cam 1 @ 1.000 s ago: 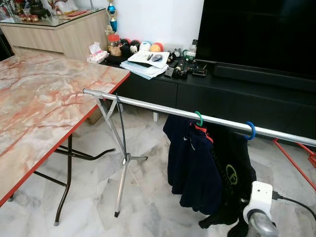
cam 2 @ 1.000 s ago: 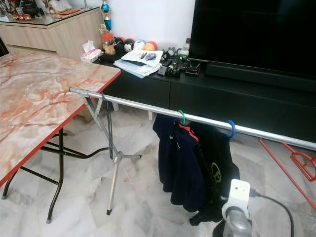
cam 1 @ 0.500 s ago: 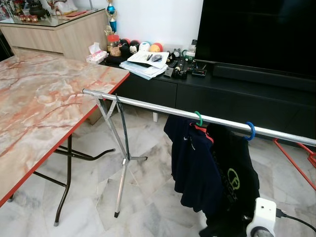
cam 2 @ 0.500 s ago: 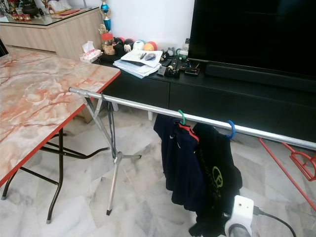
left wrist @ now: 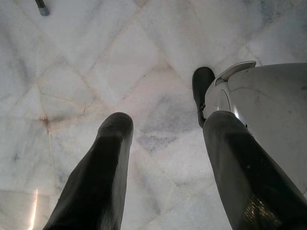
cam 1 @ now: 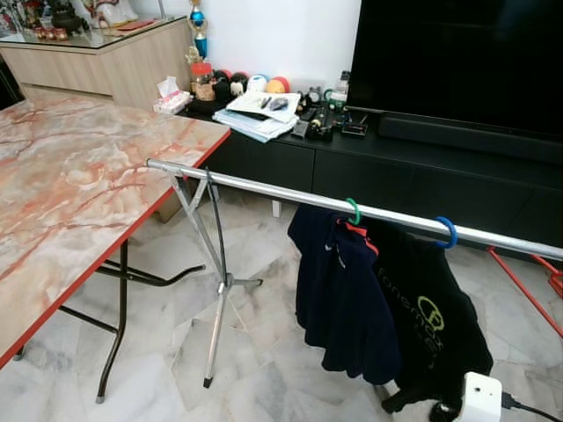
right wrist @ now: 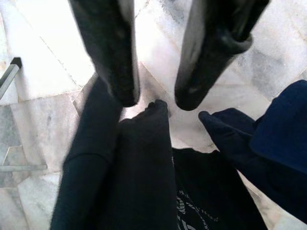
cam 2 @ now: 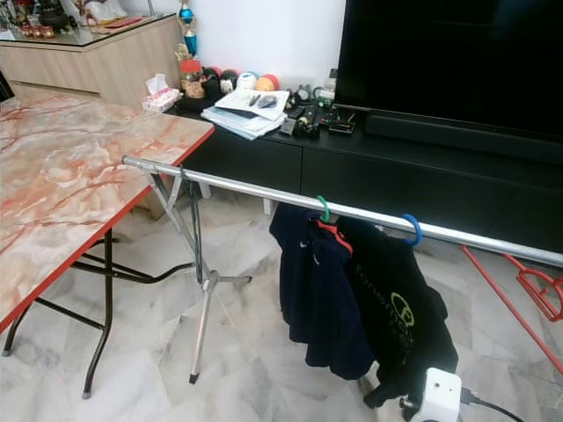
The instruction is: Hang hanger
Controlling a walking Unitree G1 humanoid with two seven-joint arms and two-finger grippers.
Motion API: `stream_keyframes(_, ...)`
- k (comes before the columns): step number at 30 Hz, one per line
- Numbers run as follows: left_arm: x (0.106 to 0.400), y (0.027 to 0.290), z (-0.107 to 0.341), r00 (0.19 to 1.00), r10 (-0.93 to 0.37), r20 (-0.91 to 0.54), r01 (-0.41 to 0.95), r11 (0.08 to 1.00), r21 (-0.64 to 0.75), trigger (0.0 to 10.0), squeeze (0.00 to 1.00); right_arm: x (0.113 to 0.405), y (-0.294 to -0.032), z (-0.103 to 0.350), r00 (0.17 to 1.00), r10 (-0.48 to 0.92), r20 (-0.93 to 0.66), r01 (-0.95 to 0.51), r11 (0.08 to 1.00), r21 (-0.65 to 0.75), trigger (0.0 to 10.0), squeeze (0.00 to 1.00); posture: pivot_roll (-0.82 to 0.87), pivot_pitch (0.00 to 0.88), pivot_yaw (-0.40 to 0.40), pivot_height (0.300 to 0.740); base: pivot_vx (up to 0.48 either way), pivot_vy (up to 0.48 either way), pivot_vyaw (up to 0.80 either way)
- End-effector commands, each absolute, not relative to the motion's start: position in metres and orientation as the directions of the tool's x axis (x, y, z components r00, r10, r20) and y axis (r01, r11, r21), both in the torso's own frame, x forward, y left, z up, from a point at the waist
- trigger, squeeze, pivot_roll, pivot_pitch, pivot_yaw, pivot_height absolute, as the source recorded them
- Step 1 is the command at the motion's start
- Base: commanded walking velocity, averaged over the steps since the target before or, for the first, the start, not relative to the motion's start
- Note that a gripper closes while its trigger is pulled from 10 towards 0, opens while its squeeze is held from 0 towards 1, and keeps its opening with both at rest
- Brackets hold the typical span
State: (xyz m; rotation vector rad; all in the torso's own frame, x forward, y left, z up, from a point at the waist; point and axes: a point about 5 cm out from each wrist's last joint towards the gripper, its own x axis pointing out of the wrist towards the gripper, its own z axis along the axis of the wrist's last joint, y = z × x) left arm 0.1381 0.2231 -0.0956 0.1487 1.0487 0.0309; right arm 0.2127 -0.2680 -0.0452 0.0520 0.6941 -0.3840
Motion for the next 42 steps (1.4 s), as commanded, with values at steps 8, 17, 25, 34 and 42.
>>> stream_keyframes(8, 0.133, 0.227, -0.097, 0.478, 0.102, -0.872, 0.063, 0.987, 0.150, 10.0, 0.00, 0.229, -0.250, -0.039, 0.732, -0.366, -0.575, 0.391, 0.916, -0.087, 0.0, 0.00, 0.16, 0.050, 0.050, 0.740, 0.000, 0.000, 0.00)
stream_keyframes(17, 0.134, 0.227, -0.097, 0.478, 0.105, -0.872, 0.062, 0.986, 0.152, 10.0, 0.00, 0.205, -0.262, -0.038, 0.792, -0.423, -0.440, 0.461, 0.887, -0.023, 10.0, 0.00, 0.13, 0.052, 0.049, 0.740, 0.000, 0.000, 0.00)
stream_keyframes(25, 0.140, 0.226, -0.095, 0.488, 0.102, -0.867, 0.061, 0.987, 0.150, 10.0, 0.00, 0.212, -0.259, 0.002, 0.913, -0.385, -0.136, 0.383, 0.923, -0.044, 10.0, 0.00, 0.11, 0.040, 0.042, 0.740, 0.000, 0.000, 0.00)
stream_keyframes(34, 0.159, 0.221, -0.089, 0.544, 0.115, -0.831, -0.011, 0.992, 0.130, 10.0, 0.00, 0.266, -0.238, 0.074, 0.953, -0.284, 0.109, 0.286, 0.958, -0.001, 10.0, 0.00, 0.11, 0.000, 0.011, 0.740, 0.000, 0.000, 0.00)
stream_keyframes(42, 0.170, 0.223, -0.083, 0.560, 0.170, -0.811, -0.052, 0.984, 0.170, 10.0, 0.00, 0.280, -0.218, 0.084, 0.966, -0.243, 0.091, 0.241, 0.970, 0.036, 10.0, 0.00, 0.13, 0.000, 0.000, 0.740, 0.000, 0.000, 0.00)
